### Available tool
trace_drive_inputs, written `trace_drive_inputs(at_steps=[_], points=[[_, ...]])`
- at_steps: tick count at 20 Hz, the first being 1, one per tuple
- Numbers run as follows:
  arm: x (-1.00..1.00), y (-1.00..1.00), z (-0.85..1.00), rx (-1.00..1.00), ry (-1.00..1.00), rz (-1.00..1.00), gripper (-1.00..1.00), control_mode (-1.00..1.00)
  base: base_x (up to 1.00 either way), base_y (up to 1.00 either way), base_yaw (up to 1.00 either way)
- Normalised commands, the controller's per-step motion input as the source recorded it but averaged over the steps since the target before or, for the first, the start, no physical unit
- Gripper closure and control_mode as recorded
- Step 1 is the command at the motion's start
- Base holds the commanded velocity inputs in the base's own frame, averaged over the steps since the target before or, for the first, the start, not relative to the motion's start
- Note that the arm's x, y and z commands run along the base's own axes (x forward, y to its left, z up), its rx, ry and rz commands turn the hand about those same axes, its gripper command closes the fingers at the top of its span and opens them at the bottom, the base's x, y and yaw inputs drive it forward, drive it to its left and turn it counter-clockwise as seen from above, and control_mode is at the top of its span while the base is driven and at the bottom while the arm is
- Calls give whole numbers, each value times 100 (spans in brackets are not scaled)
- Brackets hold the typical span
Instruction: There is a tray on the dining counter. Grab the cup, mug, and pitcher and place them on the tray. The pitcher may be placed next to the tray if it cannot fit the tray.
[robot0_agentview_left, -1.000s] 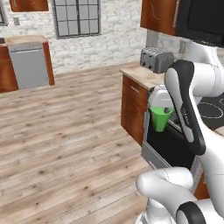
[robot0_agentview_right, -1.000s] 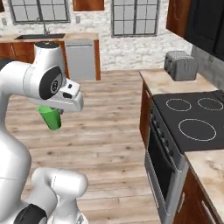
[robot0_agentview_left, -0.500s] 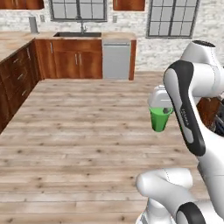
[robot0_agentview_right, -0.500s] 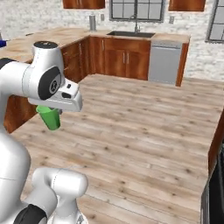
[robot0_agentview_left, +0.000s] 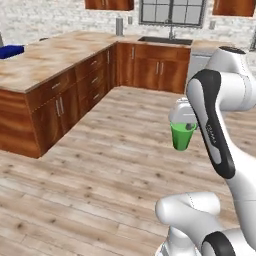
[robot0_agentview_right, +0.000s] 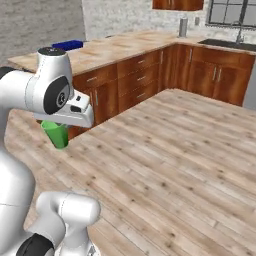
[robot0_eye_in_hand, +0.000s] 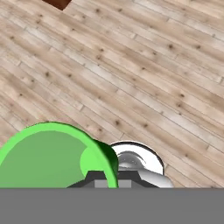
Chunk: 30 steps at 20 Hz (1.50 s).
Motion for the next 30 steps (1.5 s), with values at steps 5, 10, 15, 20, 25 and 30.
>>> trace_drive_inputs(at_steps=[5,10,15,20,25,30], points=[[0,0,0,0,0,0,100,100,55,0,62],[0,0,0,0,0,0,100,100,61,7,64],[0,0,0,0,0,0,100,100,62,7,64],[0,0,0,0,0,0,100,100,63,2,63],[0,0,0,0,0,0,100,100,87,42,49],[0,0,0,0,0,0,100,100,100,50,24]])
